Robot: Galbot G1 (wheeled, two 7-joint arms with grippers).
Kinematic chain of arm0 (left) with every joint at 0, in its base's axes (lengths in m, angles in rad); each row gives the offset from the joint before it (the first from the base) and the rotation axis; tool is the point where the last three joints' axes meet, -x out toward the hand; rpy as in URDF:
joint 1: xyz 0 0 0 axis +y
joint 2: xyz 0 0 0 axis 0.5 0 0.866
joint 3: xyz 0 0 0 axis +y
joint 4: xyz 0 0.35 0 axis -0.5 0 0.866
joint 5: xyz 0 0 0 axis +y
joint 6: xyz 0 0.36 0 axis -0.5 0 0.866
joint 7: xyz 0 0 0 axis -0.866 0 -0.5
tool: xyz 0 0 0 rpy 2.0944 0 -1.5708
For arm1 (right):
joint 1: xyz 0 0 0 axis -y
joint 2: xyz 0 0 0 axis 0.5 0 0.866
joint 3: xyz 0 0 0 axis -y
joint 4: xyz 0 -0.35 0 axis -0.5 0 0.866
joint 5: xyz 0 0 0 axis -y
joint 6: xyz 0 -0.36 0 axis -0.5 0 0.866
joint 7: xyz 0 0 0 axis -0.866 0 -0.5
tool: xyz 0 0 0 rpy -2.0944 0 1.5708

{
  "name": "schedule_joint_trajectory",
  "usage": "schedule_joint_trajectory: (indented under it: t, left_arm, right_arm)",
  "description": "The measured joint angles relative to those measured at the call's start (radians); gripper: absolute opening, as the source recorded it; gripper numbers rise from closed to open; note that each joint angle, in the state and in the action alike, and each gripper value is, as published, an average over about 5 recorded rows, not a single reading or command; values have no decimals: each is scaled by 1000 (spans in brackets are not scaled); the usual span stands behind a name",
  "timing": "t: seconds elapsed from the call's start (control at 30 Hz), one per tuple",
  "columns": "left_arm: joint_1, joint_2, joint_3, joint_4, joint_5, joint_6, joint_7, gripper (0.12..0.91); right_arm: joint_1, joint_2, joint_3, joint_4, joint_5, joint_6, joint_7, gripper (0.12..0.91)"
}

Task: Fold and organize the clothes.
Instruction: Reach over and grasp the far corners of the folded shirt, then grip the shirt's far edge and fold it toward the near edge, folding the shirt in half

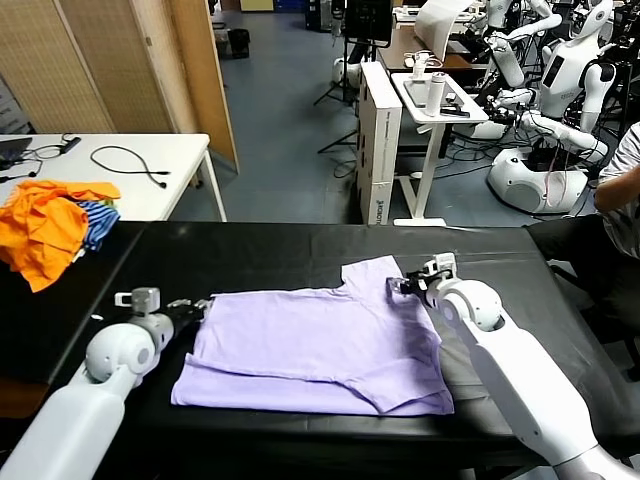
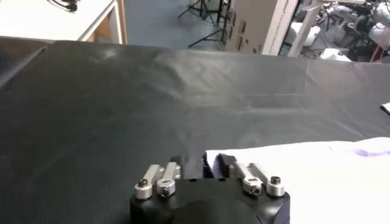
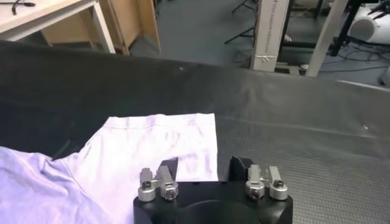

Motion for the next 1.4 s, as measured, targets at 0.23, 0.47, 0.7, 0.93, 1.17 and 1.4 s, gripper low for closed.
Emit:
schedule_joint_trajectory:
  t: [0.23, 0.47, 0.7, 0.93, 1.17, 1.4]
  left_arm:
    - [-2, 0, 6, -2, 12, -8, 8, 148]
    - [2, -2, -12, -23, 3, -22, 2, 145]
    - [32, 13, -55, -80, -21, -29, -4, 145]
    - [104, 28, -123, -176, -57, -24, -16, 145]
    - [194, 48, -199, -310, -100, -14, -37, 145]
    - [290, 69, -247, -423, -94, -2, -38, 145]
  right_arm:
    - [-8, 2, 15, 23, 8, -1, 0, 139]
    - [-40, -13, 56, 87, 57, -1, 10, 139]
    - [-98, -54, 107, 187, 104, -1, 23, 139]
    - [-168, -106, 168, 300, 136, -1, 29, 139]
    - [-278, -178, 246, 430, 185, -1, 20, 139]
    - [-444, -248, 324, 553, 174, -1, 29, 139]
